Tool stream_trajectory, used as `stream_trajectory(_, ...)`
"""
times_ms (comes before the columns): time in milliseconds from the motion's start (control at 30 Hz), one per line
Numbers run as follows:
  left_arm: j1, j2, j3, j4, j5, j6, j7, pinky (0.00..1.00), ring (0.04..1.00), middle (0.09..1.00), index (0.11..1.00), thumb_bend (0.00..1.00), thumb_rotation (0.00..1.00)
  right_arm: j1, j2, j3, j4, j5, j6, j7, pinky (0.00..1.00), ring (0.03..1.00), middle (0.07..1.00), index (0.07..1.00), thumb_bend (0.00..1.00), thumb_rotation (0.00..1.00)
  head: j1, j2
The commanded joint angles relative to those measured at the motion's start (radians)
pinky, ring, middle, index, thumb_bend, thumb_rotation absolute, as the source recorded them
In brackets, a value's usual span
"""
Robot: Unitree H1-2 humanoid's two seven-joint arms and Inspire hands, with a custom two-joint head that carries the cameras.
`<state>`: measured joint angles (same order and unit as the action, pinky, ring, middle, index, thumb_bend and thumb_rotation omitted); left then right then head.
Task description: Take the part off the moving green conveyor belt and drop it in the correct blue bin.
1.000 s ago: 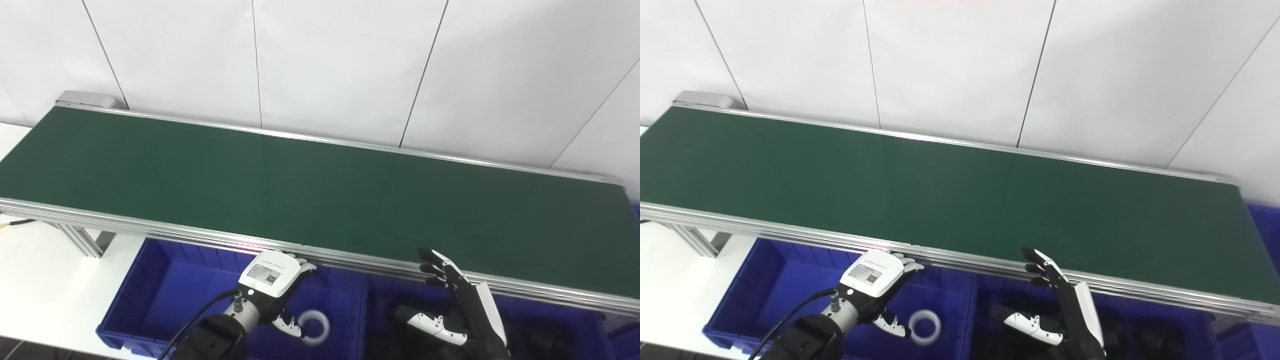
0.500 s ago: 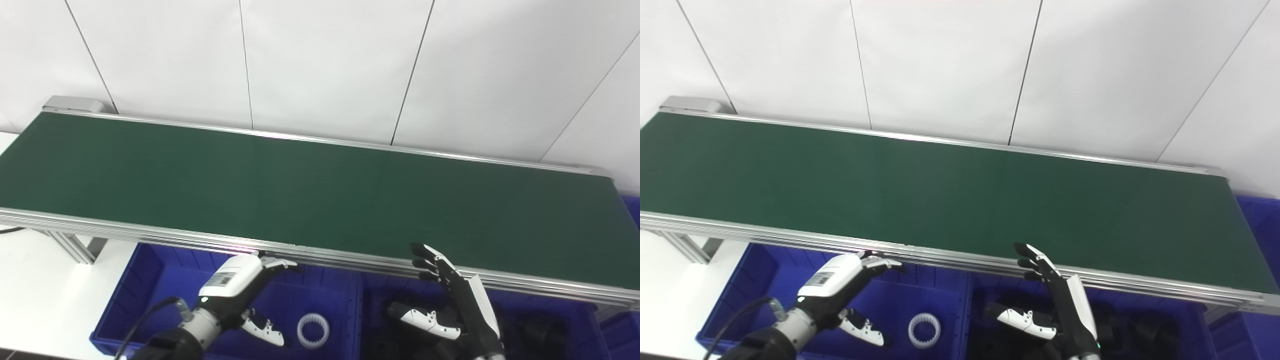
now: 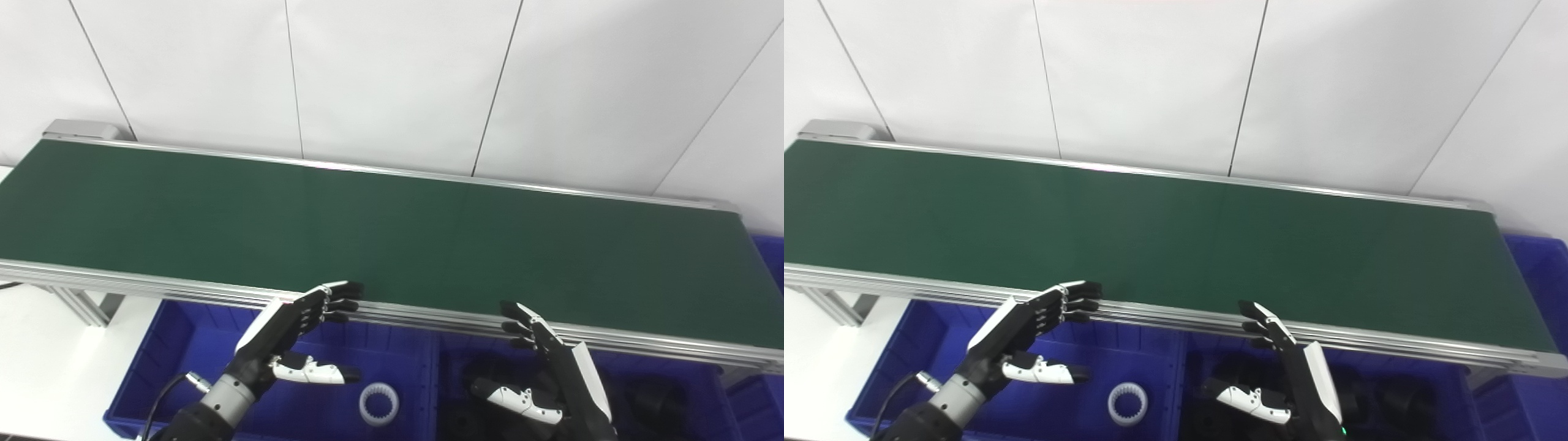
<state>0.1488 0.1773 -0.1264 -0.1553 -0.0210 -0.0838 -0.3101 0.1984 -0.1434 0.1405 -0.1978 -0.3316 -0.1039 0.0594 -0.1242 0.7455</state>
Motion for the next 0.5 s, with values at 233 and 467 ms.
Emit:
stream_trajectory(233, -0.024, -0.006, -0.025, 0.023, -0.058, -0.044, -0.024, 0.83, 0.869, 0.881, 0.892, 0.90, 0.17, 0.034, -0.009, 0.002, -0.086, -0.004, 0.013, 0.012, 0.75, 0.815, 0.856, 0.865, 0.85, 0.45, -0.027, 0.001)
stream_trajectory(467, -0.026, 0.010, -0.036, 0.040, -0.021, -0.051, -0.024, 0.87, 0.910, 0.922, 0.923, 0.91, 0.20, 0.062, -0.027, -0.001, -0.092, -0.028, 0.034, 0.028, 0.76, 0.834, 0.874, 0.884, 0.86, 0.41, -0.056, 0.000)
